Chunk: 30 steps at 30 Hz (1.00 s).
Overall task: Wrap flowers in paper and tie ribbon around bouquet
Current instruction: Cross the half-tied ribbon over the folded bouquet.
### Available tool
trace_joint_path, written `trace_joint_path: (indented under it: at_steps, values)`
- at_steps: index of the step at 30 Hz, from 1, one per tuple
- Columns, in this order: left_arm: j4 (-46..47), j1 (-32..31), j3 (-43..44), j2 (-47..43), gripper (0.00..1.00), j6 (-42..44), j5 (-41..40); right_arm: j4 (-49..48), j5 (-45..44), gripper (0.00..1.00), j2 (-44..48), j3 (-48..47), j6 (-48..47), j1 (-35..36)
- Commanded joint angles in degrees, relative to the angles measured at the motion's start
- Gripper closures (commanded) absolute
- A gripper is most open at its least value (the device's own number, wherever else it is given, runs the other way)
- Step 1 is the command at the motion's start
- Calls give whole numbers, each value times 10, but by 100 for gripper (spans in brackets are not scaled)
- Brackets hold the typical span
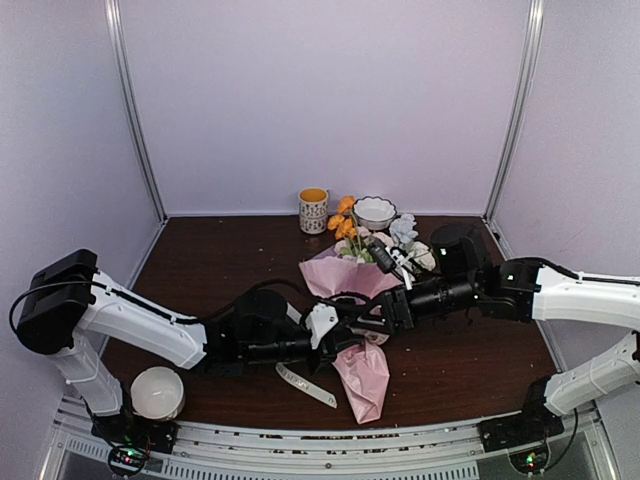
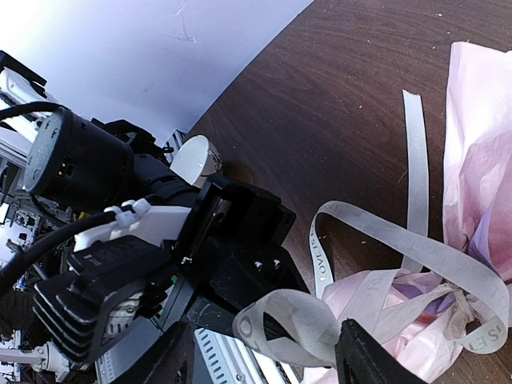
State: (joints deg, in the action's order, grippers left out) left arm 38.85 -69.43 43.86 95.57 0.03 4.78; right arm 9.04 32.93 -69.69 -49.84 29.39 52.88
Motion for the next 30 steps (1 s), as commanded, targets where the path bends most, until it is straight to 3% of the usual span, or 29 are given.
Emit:
trace_joint_path:
  at_steps: [1, 5, 7, 11, 16, 24, 26, 30]
  values:
    - [10, 4, 16, -15, 100, -7, 12, 20, -11, 39, -2, -3, -26, 0]
    - [9, 6, 15, -15, 100, -8, 14, 34, -13, 41, -15, -10, -34, 0]
    - [10, 6, 15, -13, 100, -9, 16, 30, -16, 47, -18, -9, -35, 0]
    - [6, 8, 15, -11, 100, -17, 21, 20, -9, 65, -30, -13, -31, 1]
    - [-2, 10, 17, -13, 100, -19, 24, 8, -8, 100, -22, -13, -29, 0]
    - [-36, 11, 22, -20, 99, -17, 15, 7, -44, 100, -2, -4, -24, -8]
    - [-68, 11, 29, -27, 80, -20, 0, 4, -51, 100, -3, -5, -24, -9]
    - [-138, 11, 30, -70, 56, -27, -10, 7, -59, 100, -10, -7, -27, -11]
